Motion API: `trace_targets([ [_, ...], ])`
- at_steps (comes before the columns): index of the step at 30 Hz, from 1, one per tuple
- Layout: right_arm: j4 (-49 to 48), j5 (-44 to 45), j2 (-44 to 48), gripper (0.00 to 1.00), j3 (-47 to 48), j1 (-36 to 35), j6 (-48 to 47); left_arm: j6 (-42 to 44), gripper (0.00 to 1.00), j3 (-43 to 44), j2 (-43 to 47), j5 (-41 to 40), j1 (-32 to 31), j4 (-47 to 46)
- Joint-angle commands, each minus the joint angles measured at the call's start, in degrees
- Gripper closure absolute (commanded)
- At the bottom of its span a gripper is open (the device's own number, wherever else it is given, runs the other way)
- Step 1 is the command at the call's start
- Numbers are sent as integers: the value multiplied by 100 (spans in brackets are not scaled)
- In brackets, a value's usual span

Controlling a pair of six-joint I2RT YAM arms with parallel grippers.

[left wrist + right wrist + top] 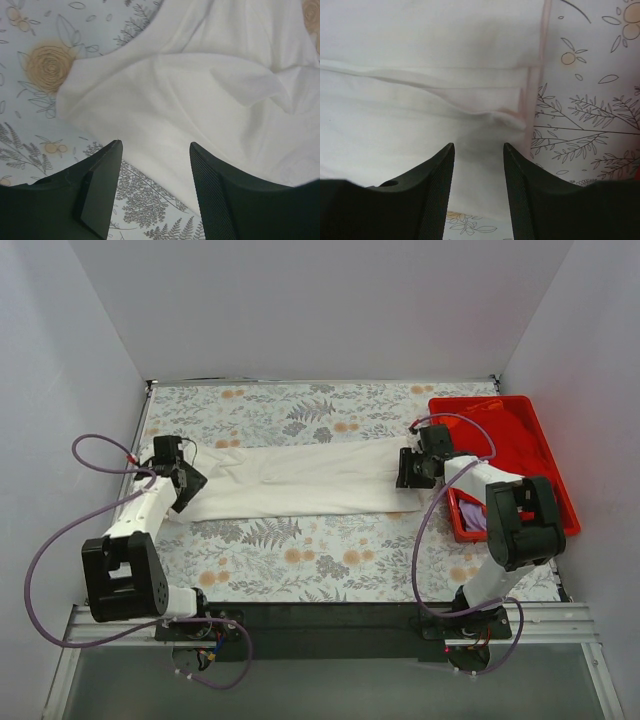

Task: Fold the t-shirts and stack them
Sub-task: Fold the tshirt

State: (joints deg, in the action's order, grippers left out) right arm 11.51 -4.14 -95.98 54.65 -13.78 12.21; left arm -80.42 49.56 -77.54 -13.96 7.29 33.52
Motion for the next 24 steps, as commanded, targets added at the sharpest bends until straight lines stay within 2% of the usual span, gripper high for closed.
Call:
trace_targets([
  [1, -166, -7, 185, 49, 160, 16, 1, 106, 44, 308, -208, 454, -376, -188],
  [4, -210, -402, 361, 51, 37, -202, 89, -78, 43, 519, -560, 394, -649, -205],
  [6, -298, -517, 492, 52, -60, -405, 106, -114, 43, 747, -867, 297, -1062, -275],
  [10, -597, -710, 774, 52, -341, -1019, 133, 202, 39, 1204, -1360, -414, -1458, -363],
  [15, -922, -983, 740, 52, -578, -1390, 176, 536, 39, 1564, -2000, -547, -1520, -592],
  [20, -992, -957, 467, 52, -710, -1408, 221, 554, 41, 1723, -2415, -670, -1546, -636],
  [24, -1045, -922, 431, 52, -894, -1408, 221, 545, 42, 1925, -2722, -1125, -1538, -689],
])
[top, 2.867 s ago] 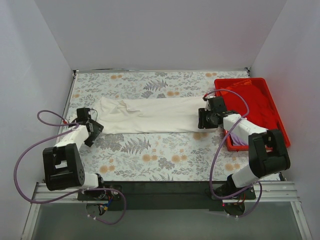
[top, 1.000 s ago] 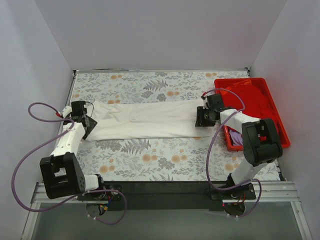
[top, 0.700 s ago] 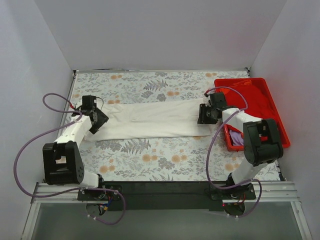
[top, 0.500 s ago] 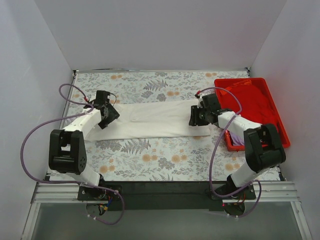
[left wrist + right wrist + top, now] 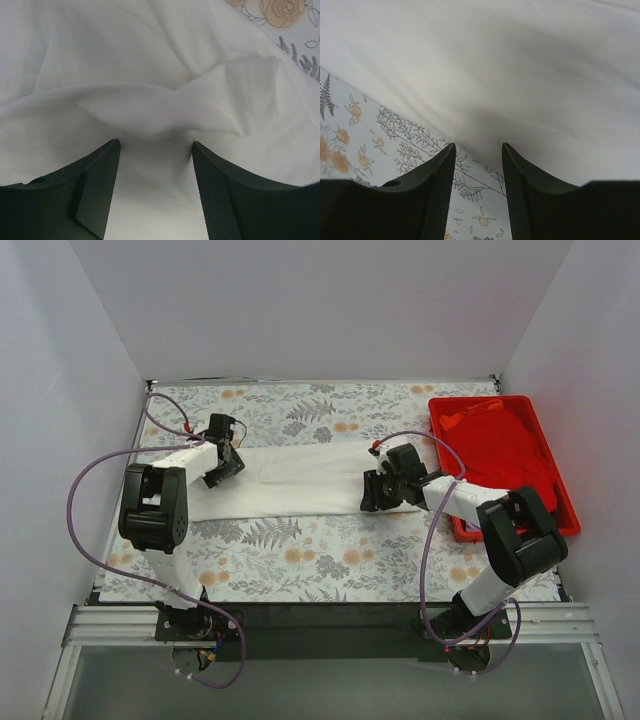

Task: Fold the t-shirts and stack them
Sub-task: Fold the tshirt

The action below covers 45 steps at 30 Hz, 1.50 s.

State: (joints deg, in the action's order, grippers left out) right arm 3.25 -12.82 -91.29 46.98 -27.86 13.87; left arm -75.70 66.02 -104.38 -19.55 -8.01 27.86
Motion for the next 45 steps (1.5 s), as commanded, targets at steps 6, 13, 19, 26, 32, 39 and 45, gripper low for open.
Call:
trace_targets([
  [6, -228, 34, -56, 52, -347, 0, 2, 56, 43, 938, -460, -1051, 106, -114],
  [13, -210, 104, 66, 52, -611, 0, -16, -41, 44, 2344, -1374, -1192, 554, 491],
  [19, -114, 78, 295, 52, -541, 8, -60, -41, 43, 2435, -789, -1016, 634, 704],
  [26, 62, 25, 515, 52, -172, 0, -86, -313, 42, 564, 871, -1016, 792, 651],
  [32, 62, -2, 261, 52, 162, 0, -60, -471, 42, -1079, 1736, -814, 1249, 229],
  [39, 97, -28, -337, 52, 321, 420, 133, -656, 45, -1539, 1552, -506, 1741, 202],
  [45, 211, -282, -487, 52, -170, 974, 283, -709, 46, -1820, 1359, -164, 1943, 290],
])
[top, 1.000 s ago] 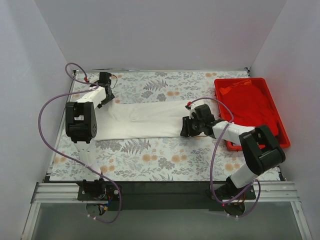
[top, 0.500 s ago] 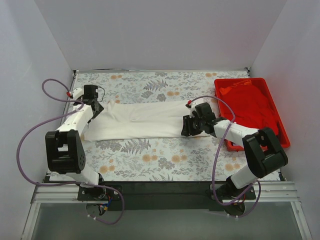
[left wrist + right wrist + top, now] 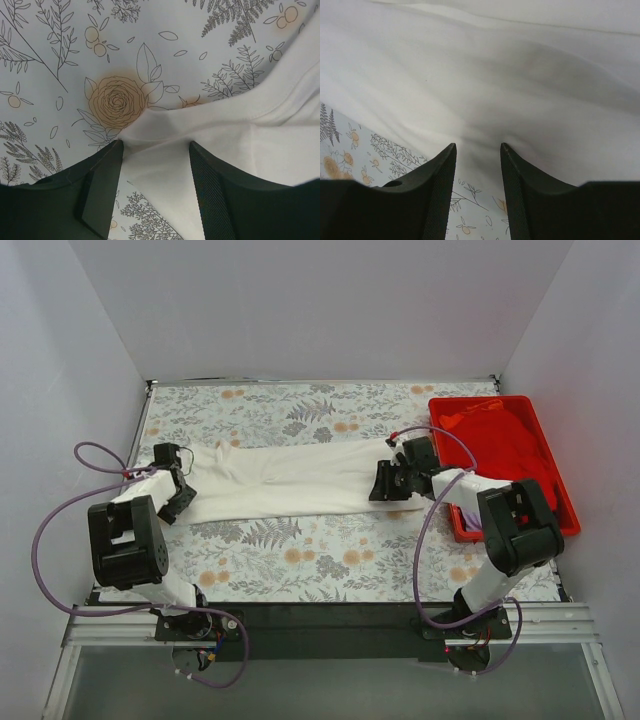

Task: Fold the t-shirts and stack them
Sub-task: Fold the tshirt

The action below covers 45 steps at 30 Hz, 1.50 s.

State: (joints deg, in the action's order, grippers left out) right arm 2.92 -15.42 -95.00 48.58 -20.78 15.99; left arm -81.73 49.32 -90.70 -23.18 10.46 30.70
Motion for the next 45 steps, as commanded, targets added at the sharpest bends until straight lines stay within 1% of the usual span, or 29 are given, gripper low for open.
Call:
trace_targets([
  [1, 288, -57, -106, 52, -392, 337, 71, -132, 46, -203, -70, 252, 123, 119],
  [6, 911, -40, 200, 51, -779, 820, 28, -238, 48, -581, 60, 586, 325, 524],
  [8, 1113, 134, 376, 51, -832, 899, -34, -290, 48, -817, 244, 683, 334, 726],
  [9, 1306, 214, 568, 51, -832, 908, -139, -334, 48, -897, 524, 735, 334, 788],
  [11, 1492, 303, 772, 51, -701, 909, -219, -387, 48, -1064, 911, 946, 334, 964],
  [13, 1624, 215, 1000, 51, -413, 900, -271, -308, 48, -1126, 1570, 1201, 343, 947],
  [15, 1642, -57, 1132, 51, -166, 821, -298, -177, 46, -987, 2062, 1403, 334, 921],
  [17, 1624, -329, 1159, 51, 307, 603, -324, -36, 44, -750, 2214, 1500, 325, 807],
  [18, 1589, -417, 1124, 52, 493, 505, -324, 51, 43, -426, 2231, 1535, 325, 763],
  [21, 1282, -742, 871, 52, 1109, 75, -228, 456, 40, 24, 1978, 1720, 247, 403],
  [22, 1168, -821, 765, 52, 1249, -40, -176, 570, 39, 225, 1864, 1764, 185, 89],
  [23, 958, -927, 642, 52, 1425, -267, -44, 780, 39, 305, 1575, 1843, 141, -97],
  [28, 386, -1279, -570, 53, 2646, -813, 387, 949, 38, 815, 493, 3133, 44, -1204],
  [29, 228, -1323, -755, 53, 2822, -953, 440, 1010, 38, 912, 117, 3283, 27, -1294],
  [31, 69, -1376, -1291, 53, 3304, -1068, 642, 1132, 39, 1114, -201, 3564, -26, -1539],
  [33, -219, -1455, -1791, 53, 3596, -1174, 922, 1369, 40, 1343, -605, 3645, -114, -1724],
  [34, -282, -1490, -1950, 53, 3841, -1209, 1037, 1440, 43, 1413, -738, 3723, -123, -1760],
  [38, -1011, -1718, -2680, 57, 4281, -1393, 1520, 1687, 47, 1852, -1230, 4013, -140, -1883],
  [39, -1065, -1736, -2960, 57, 4405, -1429, 1608, 1713, 48, 1949, -1327, 4032, -149, -1892],
  [41, -1162, -1815, -3234, 58, 4747, -1517, 1758, 1801, 50, 2107, -1547, 4102, -176, -1910],
  [45, -1416, -1772, -3831, 58, 5047, -1614, 2075, 1950, 50, 2380, -1837, 4199, -272, -1927],
])
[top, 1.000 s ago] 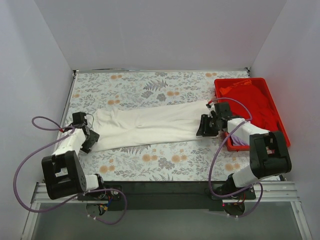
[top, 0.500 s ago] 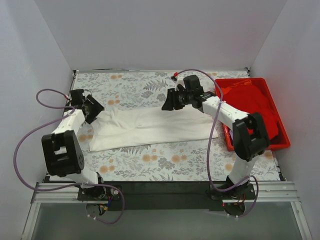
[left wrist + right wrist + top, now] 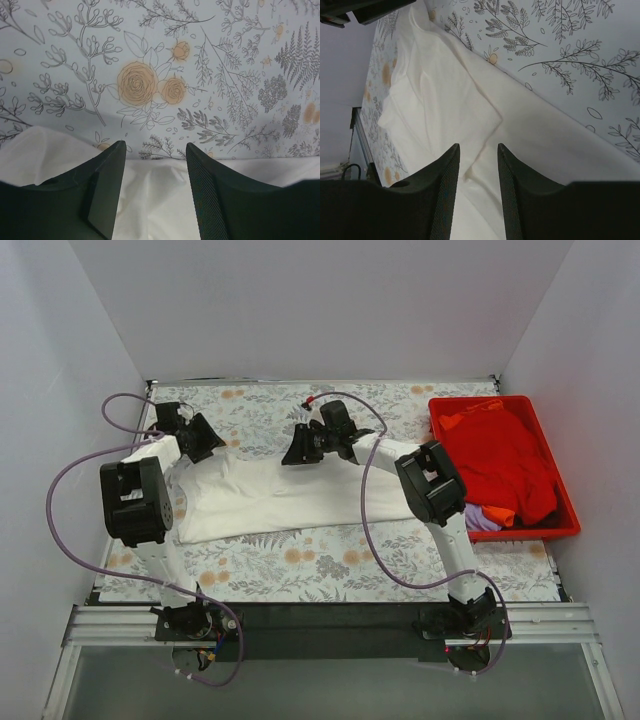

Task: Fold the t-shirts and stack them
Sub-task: Fold the tshirt

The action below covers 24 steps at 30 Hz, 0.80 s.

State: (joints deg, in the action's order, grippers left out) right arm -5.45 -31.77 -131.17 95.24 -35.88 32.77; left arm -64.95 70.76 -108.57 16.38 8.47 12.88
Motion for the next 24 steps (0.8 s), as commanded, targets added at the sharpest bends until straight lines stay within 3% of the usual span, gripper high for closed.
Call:
trace_targets([
  [1, -597, -93, -294, 58, 433, -112, 449, 298, 50, 271, -145, 251, -82, -146],
  [15, -808, -40, -1068, 60, 864, -191, 853, 360, 56, 324, -358, 137, -355, -23],
  [21, -817, -84, -1139, 70, 979, -200, 862, 334, 62, 333, -287, 41, -416, 39],
  [24, -817, -110, -1025, 83, 926, -209, 792, 307, 64, 333, -208, -64, -416, 91],
])
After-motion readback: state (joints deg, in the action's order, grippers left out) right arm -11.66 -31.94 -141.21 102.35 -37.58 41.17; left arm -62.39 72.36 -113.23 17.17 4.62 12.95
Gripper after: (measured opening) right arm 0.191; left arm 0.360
